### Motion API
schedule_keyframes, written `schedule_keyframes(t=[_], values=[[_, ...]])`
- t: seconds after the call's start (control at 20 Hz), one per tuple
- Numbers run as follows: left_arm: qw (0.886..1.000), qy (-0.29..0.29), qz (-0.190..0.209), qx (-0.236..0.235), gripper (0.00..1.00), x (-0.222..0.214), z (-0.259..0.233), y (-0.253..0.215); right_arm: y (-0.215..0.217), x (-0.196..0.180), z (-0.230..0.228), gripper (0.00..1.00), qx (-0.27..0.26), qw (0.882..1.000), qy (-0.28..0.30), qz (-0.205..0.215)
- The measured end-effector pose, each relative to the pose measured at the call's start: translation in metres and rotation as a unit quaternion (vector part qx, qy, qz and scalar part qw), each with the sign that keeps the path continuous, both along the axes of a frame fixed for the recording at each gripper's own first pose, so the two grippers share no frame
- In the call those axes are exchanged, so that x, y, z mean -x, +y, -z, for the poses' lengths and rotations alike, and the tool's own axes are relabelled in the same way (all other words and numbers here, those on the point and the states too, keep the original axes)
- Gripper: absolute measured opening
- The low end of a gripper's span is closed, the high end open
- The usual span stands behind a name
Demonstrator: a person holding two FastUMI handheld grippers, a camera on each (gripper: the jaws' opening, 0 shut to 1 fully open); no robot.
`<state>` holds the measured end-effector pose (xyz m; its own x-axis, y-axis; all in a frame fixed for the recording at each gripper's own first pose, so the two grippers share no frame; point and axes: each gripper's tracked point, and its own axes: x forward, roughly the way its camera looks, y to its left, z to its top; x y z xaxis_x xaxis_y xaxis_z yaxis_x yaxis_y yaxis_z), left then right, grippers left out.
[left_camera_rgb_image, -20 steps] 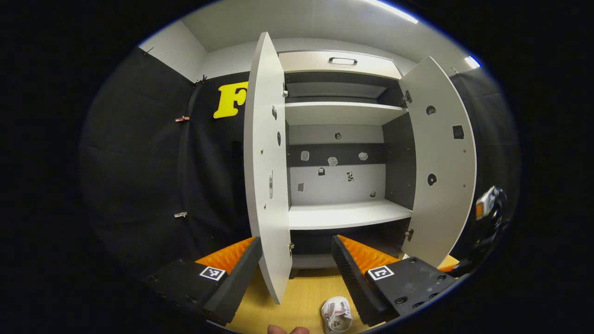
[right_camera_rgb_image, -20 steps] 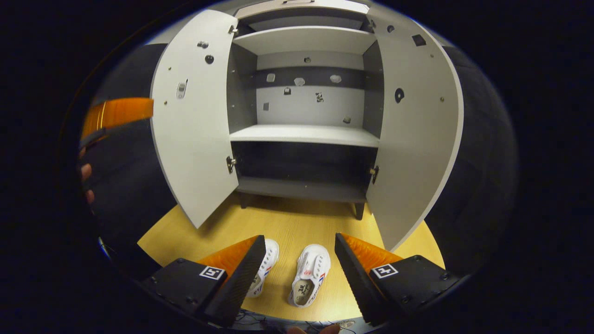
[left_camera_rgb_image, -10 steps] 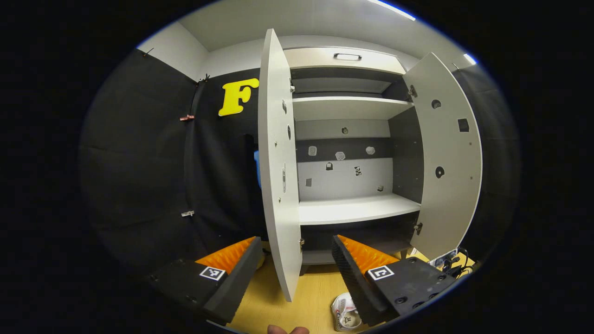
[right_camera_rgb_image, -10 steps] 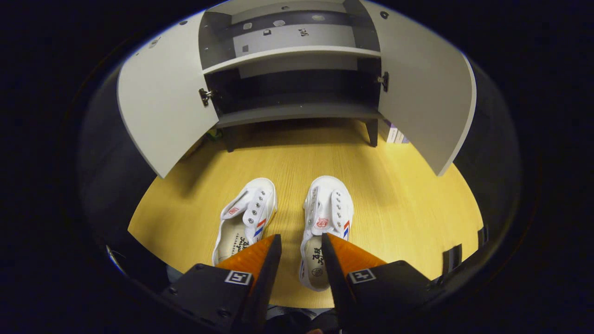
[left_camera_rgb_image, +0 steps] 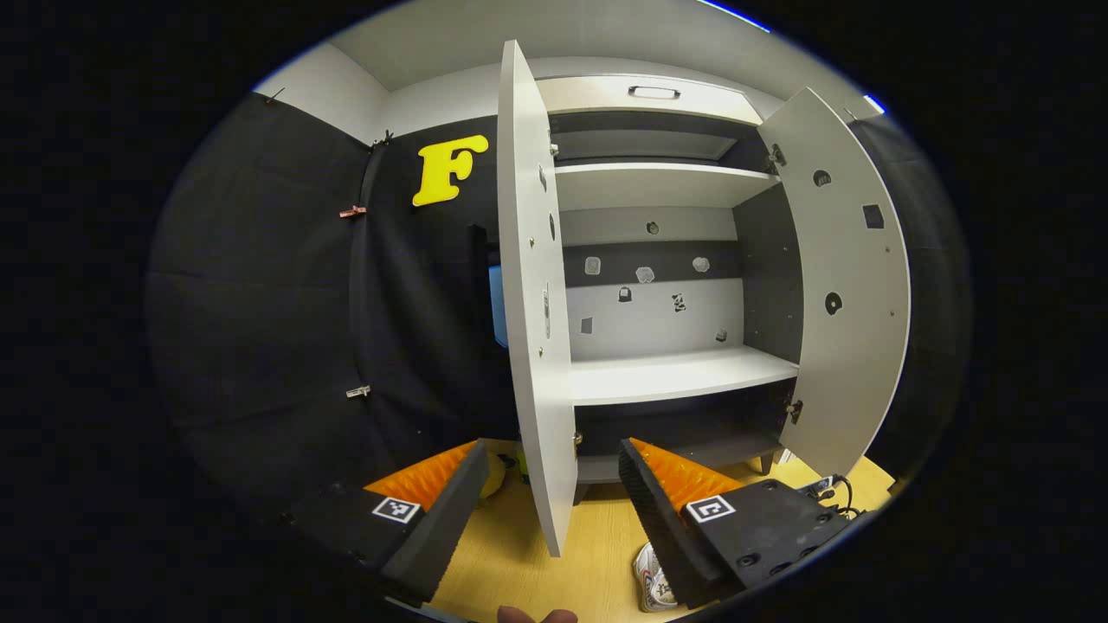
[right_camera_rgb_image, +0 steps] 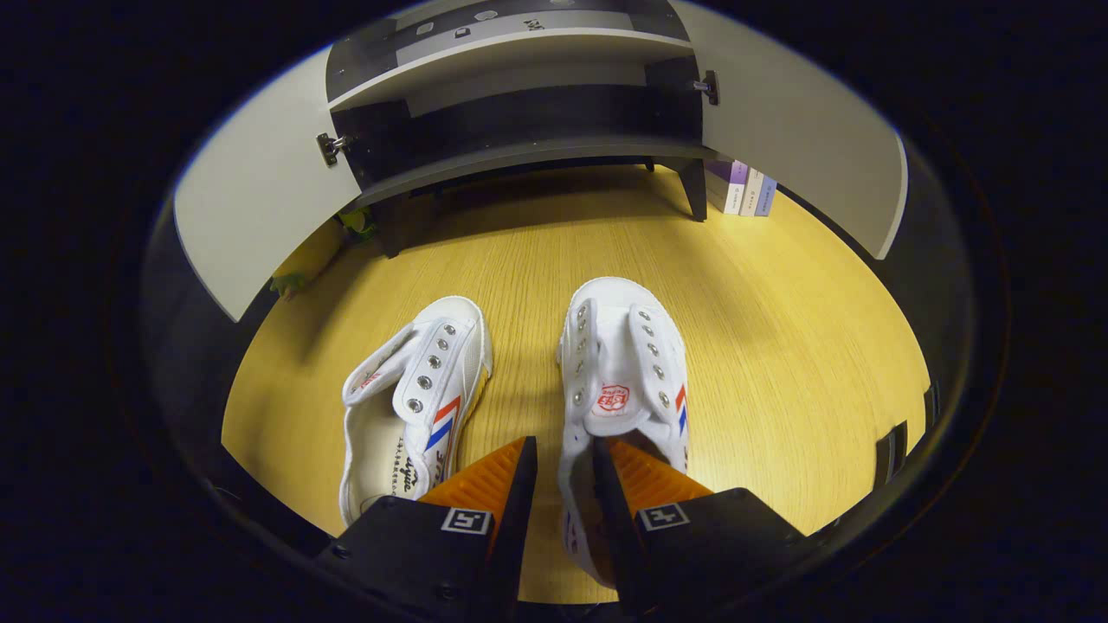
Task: Grab one shoe with the right hand and put it into the shoe cabinet, grab the other shoe with the left hand and put it into the shoe cabinet; then close the right door with the right hand and the left door with the left hand.
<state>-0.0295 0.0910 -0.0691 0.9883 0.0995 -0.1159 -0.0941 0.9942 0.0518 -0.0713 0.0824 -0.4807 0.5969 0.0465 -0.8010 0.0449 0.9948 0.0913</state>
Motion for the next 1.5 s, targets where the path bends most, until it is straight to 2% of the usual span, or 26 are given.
schedule_keyframes(t=[0.1, 0.15, 0.35, 0.4, 0.6, 0.65, 0.95, 1.2, 1.5], values=[[1.000, 0.003, 0.001, -0.003, 0.95, 0.000, 0.003, 0.000, 0.001, -0.005, 0.016, 0.13, 0.009, 1.000, -0.008, 0.013], [1.000, 0.003, 0.003, -0.004, 0.95, 0.000, 0.003, -0.001, -0.001, -0.011, 0.014, 0.22, 0.010, 1.000, -0.018, 0.018], [1.000, 0.004, 0.004, -0.013, 0.95, 0.000, 0.004, -0.002, 0.003, -0.025, 0.015, 0.22, 0.019, 0.998, -0.053, 0.009], [1.000, 0.004, 0.004, -0.014, 0.96, 0.000, 0.005, -0.002, 0.003, -0.035, 0.020, 0.11, 0.017, 0.998, -0.057, 0.009], [1.000, 0.009, 0.004, -0.020, 0.98, 0.002, 0.010, -0.002, 0.004, -0.039, 0.023, 0.11, 0.005, 0.999, -0.054, -0.002], [1.000, 0.010, 0.004, -0.022, 0.98, 0.002, 0.011, -0.002, 0.003, -0.037, 0.018, 0.05, -0.002, 0.999, -0.048, -0.004], [1.000, 0.012, 0.007, -0.006, 0.98, -0.001, 0.012, -0.007, -0.010, -0.035, -0.004, 0.05, -0.020, 0.999, -0.047, -0.019], [1.000, 0.003, 0.008, 0.000, 0.98, -0.004, 0.008, -0.011, -0.012, -0.032, -0.053, 0.05, -0.057, 0.996, -0.064, -0.019], [1.000, 0.003, 0.009, 0.009, 0.98, -0.007, 0.008, -0.017, -0.009, -0.053, -0.160, 0.05, -0.053, 0.990, -0.120, -0.046]])
